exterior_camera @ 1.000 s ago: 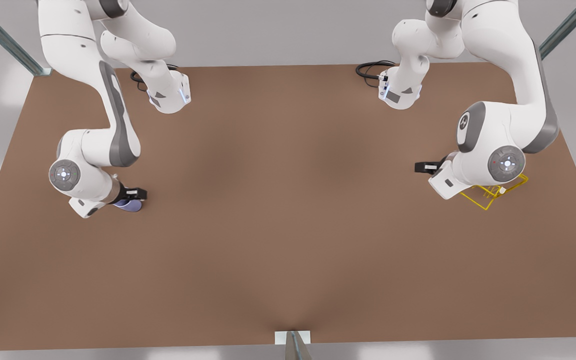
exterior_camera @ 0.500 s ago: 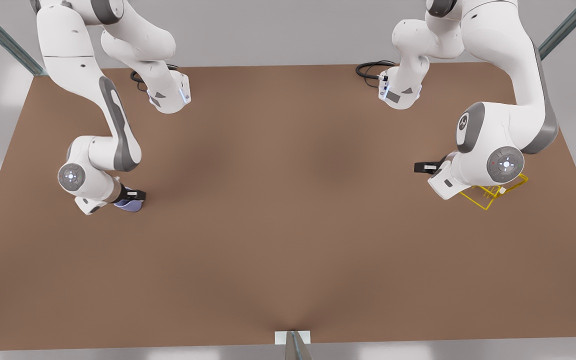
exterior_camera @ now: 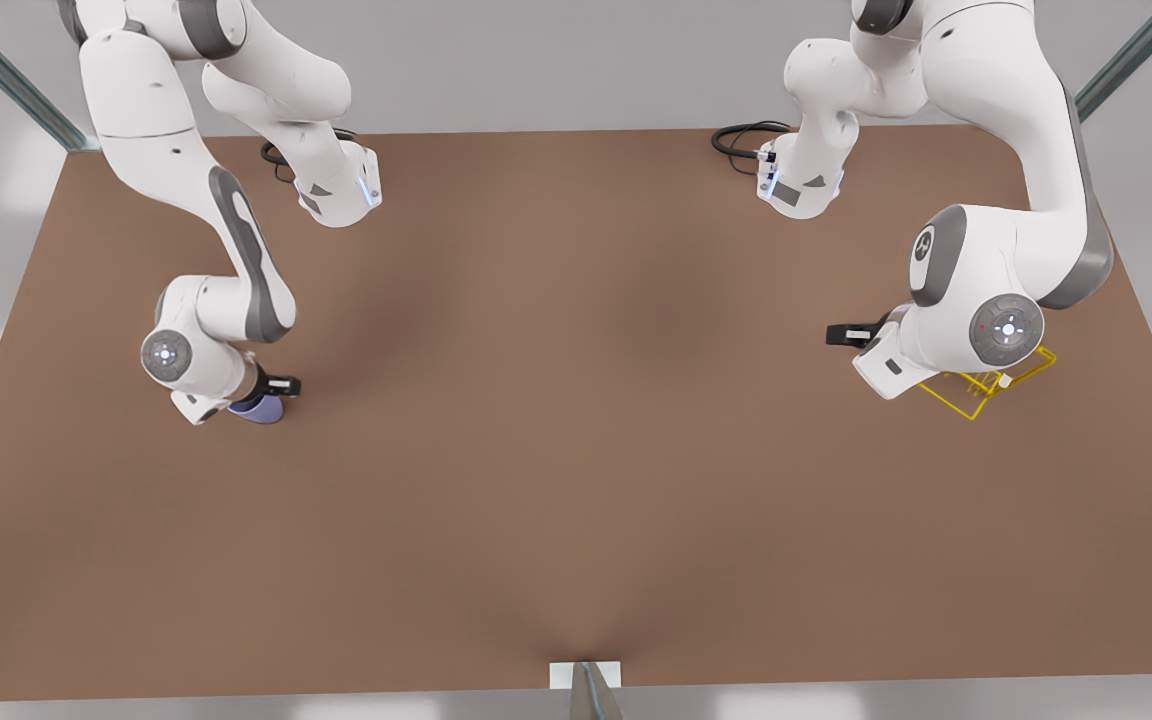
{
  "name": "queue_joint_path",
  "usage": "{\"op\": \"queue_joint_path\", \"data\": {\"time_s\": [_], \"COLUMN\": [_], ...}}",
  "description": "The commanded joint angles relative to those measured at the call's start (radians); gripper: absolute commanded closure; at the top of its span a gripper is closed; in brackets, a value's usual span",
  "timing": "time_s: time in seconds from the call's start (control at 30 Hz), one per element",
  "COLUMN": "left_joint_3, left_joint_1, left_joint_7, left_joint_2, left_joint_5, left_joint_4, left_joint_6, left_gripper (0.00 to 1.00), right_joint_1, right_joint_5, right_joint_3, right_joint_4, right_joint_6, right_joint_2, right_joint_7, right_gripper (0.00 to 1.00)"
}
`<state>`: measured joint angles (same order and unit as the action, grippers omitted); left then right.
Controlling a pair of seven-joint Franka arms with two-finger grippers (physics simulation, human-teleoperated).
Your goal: Place the cup on the cup holder
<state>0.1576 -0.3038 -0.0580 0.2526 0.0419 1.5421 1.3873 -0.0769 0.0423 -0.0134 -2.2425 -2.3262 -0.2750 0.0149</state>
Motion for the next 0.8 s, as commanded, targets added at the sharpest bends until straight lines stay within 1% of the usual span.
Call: {"op": "queue_joint_path", "data": {"time_s": [0.0, 0.07, 0.37, 0.4, 0.47, 0.5, 0.53, 0.57, 0.63, 0.7, 0.73, 0.77], "left_joint_3": [0.000, 0.000, -0.001, -0.001, -0.001, -0.001, -0.001, -0.003, -0.004, -0.006, -0.007, -0.009], "left_joint_1": [0.000, 0.000, 0.000, 0.000, -0.001, -0.001, -0.001, -0.003, -0.005, -0.005, -0.005, -0.006], "left_joint_7": [-0.002, -0.002, -0.002, -0.002, -0.002, -0.002, -0.002, -0.002, -0.002, -0.002, -0.002, -0.002], "left_joint_2": [-0.001, -0.001, -0.001, -0.001, -0.004, -0.006, -0.009, -0.012, -0.019, -0.036, -0.038, -0.038], "left_joint_5": [-0.001, -0.001, -0.001, -0.001, -0.001, -0.001, -0.001, -0.001, 0.001, -0.001, -0.001, -0.001], "left_joint_4": [0.000, 0.000, 0.000, 0.000, 0.000, 0.000, -0.002, -0.002, -0.003, -0.003, -0.003, -0.003], "left_joint_6": [-0.002, -0.002, -0.002, -0.010, -0.021, -0.022, -0.024, -0.024, -0.021, -0.022, -0.022, -0.022], "left_gripper": [0.00, 0.00, 0.00, 0.00, 0.00, 0.00, 0.00, 0.00, 0.00, 0.00, 0.00, 0.00], "right_joint_1": [0.000, -0.003, -0.017, -0.014, 0.002, 0.003, 0.009, 0.011, 0.039, 0.057, 0.097, 0.103], "right_joint_5": [0.001, 0.001, 0.001, 0.001, -0.012, -0.065, -0.074, -0.131, -0.248, -0.355, -0.421, -0.479], "right_joint_3": [0.000, 0.001, -0.002, -0.008, -0.040, -0.062, -0.082, -0.115, -0.125, -0.160, -0.171, -0.186], "right_joint_4": [0.004, 0.006, 0.006, 0.009, 0.072, 0.106, 0.124, 0.135, 0.210, 0.270, 0.322, 0.345], "right_joint_6": [-0.045, -0.058, -0.058, -0.016, 0.100, 0.152, 0.185, 0.209, 0.318, 0.350, 0.363, 0.357], "right_joint_2": [-0.006, -0.012, -0.004, 0.016, 0.045, 0.051, 0.053, 0.066, 0.060, 0.042, 0.014, -0.010], "right_joint_7": [0.004, 0.005, 0.004, 0.005, 0.008, 0.031, 0.051, 0.086, 0.134, 0.212, 0.290, 0.315], "right_gripper": [0.76, 0.79, 0.79, 0.79, 0.79, 0.79, 0.79, 0.79, 0.79, 0.79, 0.79, 0.79]}}
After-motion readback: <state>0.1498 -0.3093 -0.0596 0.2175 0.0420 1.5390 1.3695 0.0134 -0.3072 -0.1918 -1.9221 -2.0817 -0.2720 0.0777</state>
